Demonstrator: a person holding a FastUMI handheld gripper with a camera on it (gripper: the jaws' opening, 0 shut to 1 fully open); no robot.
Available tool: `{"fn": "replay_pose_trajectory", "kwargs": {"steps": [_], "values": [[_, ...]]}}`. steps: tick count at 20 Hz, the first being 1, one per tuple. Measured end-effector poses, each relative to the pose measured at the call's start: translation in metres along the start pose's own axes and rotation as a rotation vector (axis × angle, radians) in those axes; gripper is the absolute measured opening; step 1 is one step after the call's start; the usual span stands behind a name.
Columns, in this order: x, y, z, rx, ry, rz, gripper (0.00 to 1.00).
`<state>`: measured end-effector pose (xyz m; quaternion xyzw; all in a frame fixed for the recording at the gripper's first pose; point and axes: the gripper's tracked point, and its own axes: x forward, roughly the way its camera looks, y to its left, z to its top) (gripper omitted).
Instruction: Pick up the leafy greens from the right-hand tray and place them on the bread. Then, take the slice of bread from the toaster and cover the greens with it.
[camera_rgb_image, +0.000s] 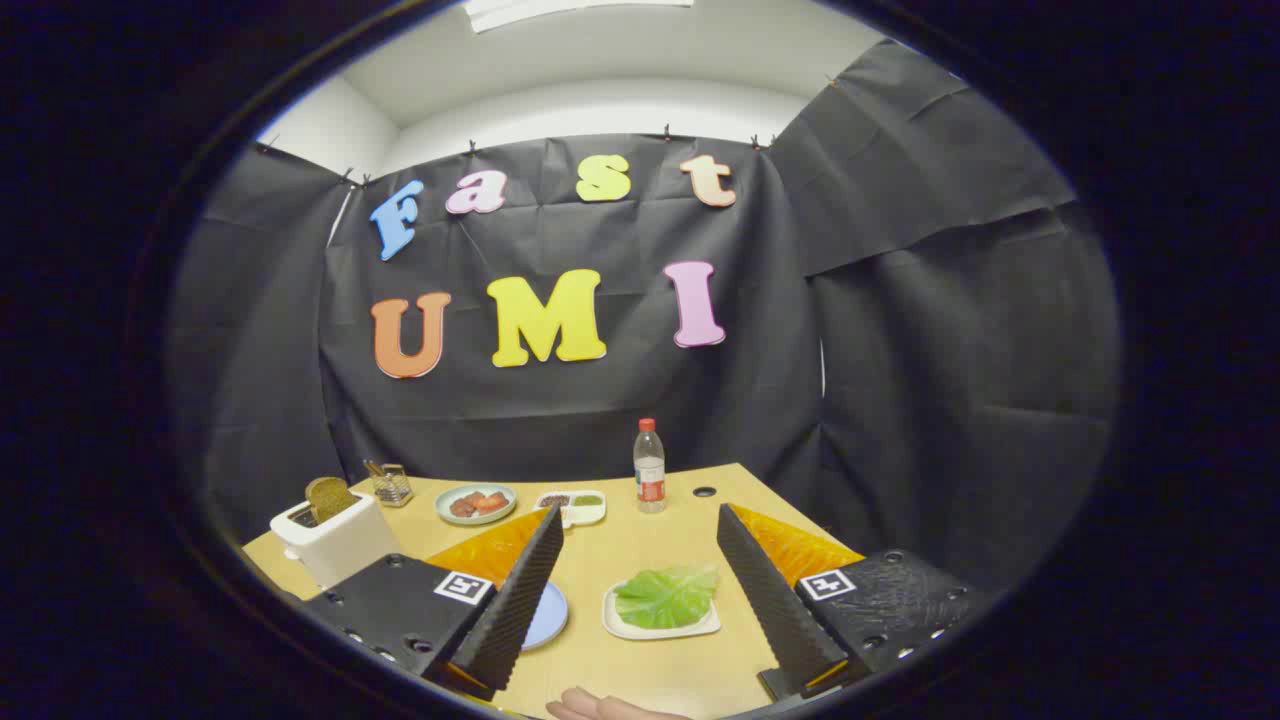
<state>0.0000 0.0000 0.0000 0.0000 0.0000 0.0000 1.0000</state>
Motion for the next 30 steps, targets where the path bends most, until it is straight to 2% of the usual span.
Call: {"fn": "replay_pose_trajectory", "kwargs": {"steps": [8, 13, 18, 24, 30], "values": [[-0.010, 0.011, 0.007, -0.046, -0.042, 0.017, 0.95], [-0.012, 0.023, 0.004, -0.006, -0.049, 0.016, 0.95], [0.001, 0.037, -0.010, -0.071, -0.036, 0.009, 0.95], [0.064, 0.021, -0.038, -0.184, 0.005, -0.032, 0.95], [0.152, -0.031, -0.103, -0.197, 0.203, -0.106, 0.95]]}}
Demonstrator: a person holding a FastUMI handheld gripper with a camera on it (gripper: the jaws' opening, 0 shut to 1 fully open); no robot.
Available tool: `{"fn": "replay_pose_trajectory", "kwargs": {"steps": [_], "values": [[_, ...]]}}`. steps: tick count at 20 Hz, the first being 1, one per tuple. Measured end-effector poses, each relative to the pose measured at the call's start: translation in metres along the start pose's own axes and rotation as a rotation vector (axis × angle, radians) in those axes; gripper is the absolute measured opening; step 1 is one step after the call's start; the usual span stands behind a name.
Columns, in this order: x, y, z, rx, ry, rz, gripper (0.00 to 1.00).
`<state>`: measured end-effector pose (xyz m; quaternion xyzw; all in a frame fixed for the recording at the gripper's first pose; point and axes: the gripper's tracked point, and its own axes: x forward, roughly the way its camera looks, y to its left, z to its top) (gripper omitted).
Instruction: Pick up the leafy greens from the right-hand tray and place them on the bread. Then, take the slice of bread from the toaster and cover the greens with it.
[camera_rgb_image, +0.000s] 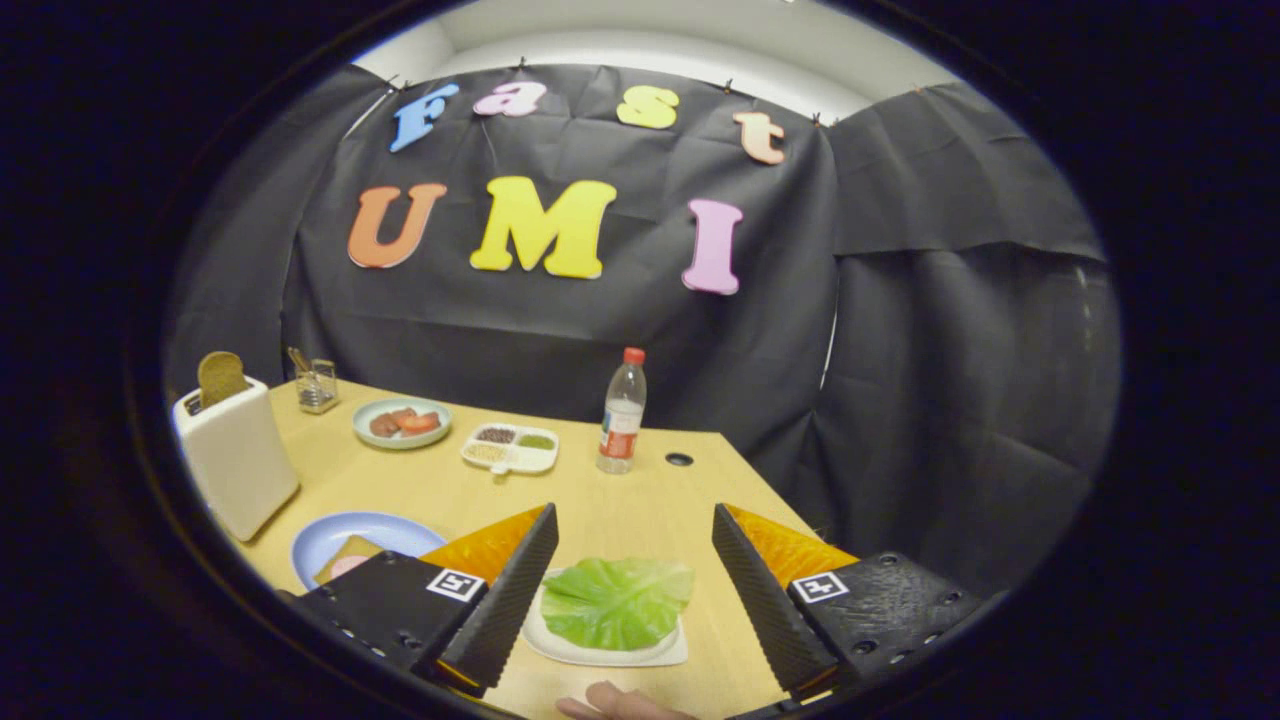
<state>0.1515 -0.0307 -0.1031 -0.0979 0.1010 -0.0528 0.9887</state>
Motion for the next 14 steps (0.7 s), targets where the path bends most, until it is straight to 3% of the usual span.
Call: {"fn": "replay_pose_trajectory", "kwargs": {"steps": [5, 8, 14], "values": [[0.069, -0.031, -0.068, 0.023, 0.239, -0.046, 0.96], [0.079, -0.029, -0.106, 0.086, 0.363, -0.011, 0.96], [0.094, -0.026, -0.127, 0.115, 0.430, 0.044, 0.94]]}}
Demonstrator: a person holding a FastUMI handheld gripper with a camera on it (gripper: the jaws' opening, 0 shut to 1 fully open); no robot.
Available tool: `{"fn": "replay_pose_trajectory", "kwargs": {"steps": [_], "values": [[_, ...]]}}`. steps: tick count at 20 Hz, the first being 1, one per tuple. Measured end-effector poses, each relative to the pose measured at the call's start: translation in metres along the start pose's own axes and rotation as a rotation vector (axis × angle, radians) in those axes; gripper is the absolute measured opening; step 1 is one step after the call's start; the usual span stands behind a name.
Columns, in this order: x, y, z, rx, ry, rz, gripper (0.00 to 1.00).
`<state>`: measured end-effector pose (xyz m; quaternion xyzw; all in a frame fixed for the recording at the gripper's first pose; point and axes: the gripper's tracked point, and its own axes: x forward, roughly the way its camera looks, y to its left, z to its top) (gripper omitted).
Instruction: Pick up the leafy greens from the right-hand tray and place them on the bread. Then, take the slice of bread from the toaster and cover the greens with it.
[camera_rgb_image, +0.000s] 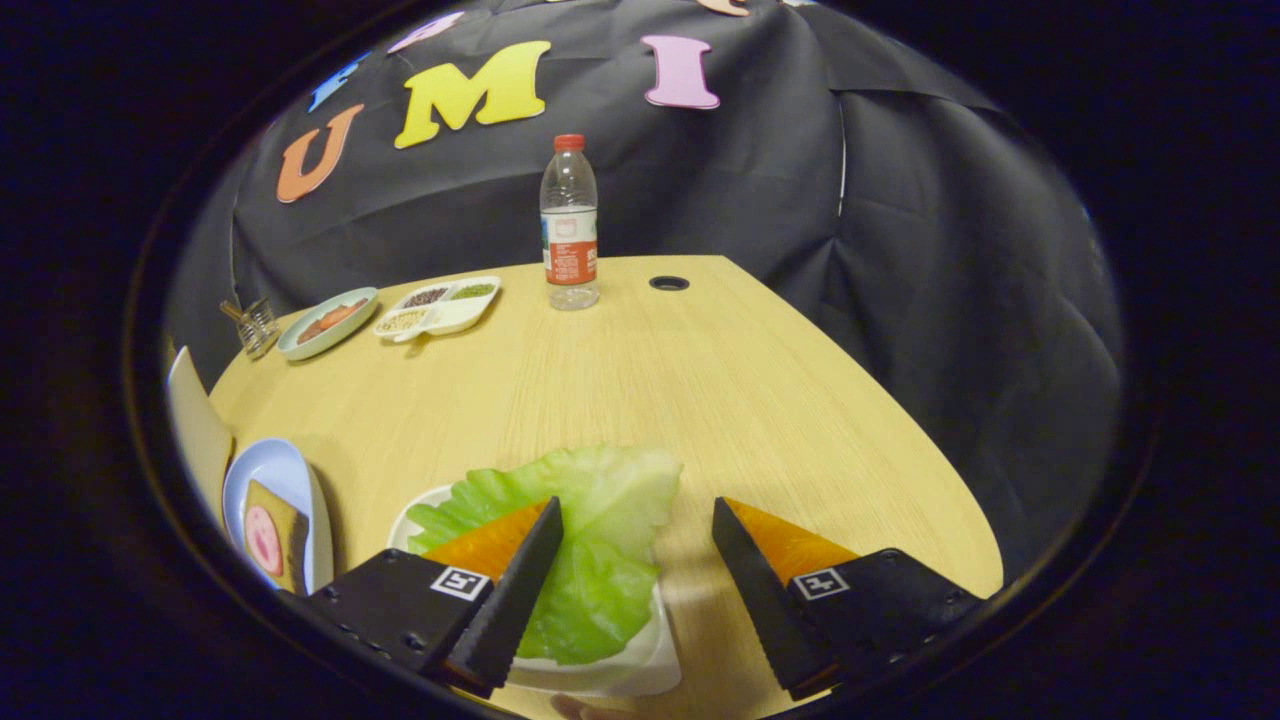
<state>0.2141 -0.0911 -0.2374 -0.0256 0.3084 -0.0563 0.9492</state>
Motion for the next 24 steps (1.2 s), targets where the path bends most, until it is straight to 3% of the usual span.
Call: {"fn": "replay_pose_trajectory", "kwargs": {"steps": [1, 3, 7, 8, 9, 10, 11, 12, 16, 21, 24], "values": [[-0.002, 0.002, 0.002, 0.000, 0.000, 0.011, 0.94], [0.000, 0.006, 0.004, -0.013, -0.001, 0.022, 0.83], [0.003, 0.003, 0.007, -0.067, -0.028, -0.003, 0.48], [0.000, 0.002, 0.008, -0.069, -0.035, -0.009, 0.27], [-0.002, 0.000, 0.009, -0.066, -0.041, -0.015, 0.24], [-0.005, 0.000, 0.010, -0.061, -0.046, -0.012, 0.09], [-0.010, 0.002, 0.013, -0.069, -0.053, -0.009, 0.09], [-0.013, -0.001, 0.014, -0.076, -0.067, -0.018, 0.00], [-0.036, -0.004, 0.038, -0.126, -0.173, -0.063, 0.00], [-0.014, -0.011, 0.010, -0.186, -0.059, -0.107, 0.00], [-0.016, -0.010, 0.011, -0.160, -0.080, -0.096, 0.02]]}}
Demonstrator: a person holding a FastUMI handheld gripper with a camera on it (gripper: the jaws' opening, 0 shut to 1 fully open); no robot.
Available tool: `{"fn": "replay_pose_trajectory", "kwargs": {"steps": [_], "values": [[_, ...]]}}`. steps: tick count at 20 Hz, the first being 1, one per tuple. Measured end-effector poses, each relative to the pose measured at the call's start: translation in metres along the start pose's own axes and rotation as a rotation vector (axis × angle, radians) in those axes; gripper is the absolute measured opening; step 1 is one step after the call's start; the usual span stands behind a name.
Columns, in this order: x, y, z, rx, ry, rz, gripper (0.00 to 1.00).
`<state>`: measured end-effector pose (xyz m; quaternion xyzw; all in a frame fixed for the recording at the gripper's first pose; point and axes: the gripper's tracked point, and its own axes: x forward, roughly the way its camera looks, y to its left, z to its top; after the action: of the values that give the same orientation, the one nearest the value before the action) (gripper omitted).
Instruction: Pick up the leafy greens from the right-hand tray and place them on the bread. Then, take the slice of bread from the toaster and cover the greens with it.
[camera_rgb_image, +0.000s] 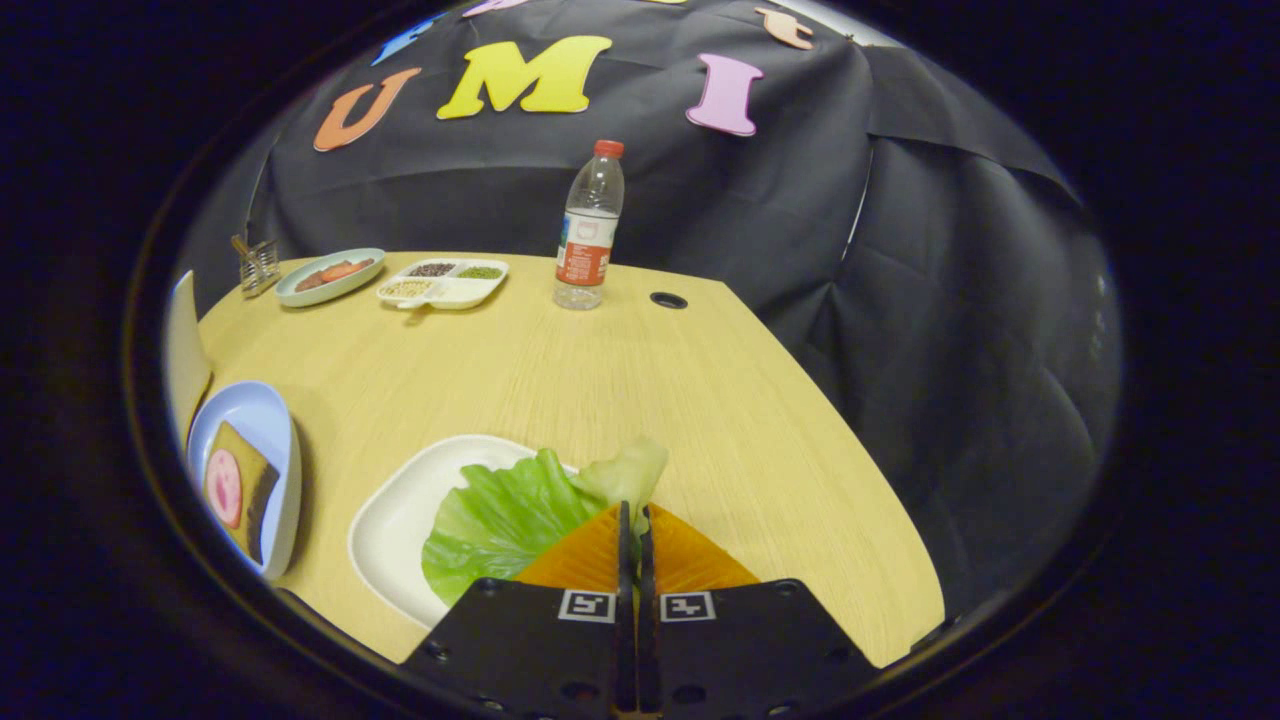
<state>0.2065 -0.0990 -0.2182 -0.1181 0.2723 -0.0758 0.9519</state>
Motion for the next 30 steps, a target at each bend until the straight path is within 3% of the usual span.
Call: {"fn": "replay_pose_trajectory", "kwargs": {"steps": [9, 16, 25, 30], "values": [[-0.082, 0.020, 0.052, -0.040, -0.197, 0.076, 0.00], [-0.167, 0.071, 0.095, -0.090, -0.348, 0.156, 0.00], [-0.243, 0.218, 0.085, -0.216, -0.418, 0.410, 0.00], [-0.236, 0.301, 0.046, -0.258, -0.305, 0.585, 0.00]]}}
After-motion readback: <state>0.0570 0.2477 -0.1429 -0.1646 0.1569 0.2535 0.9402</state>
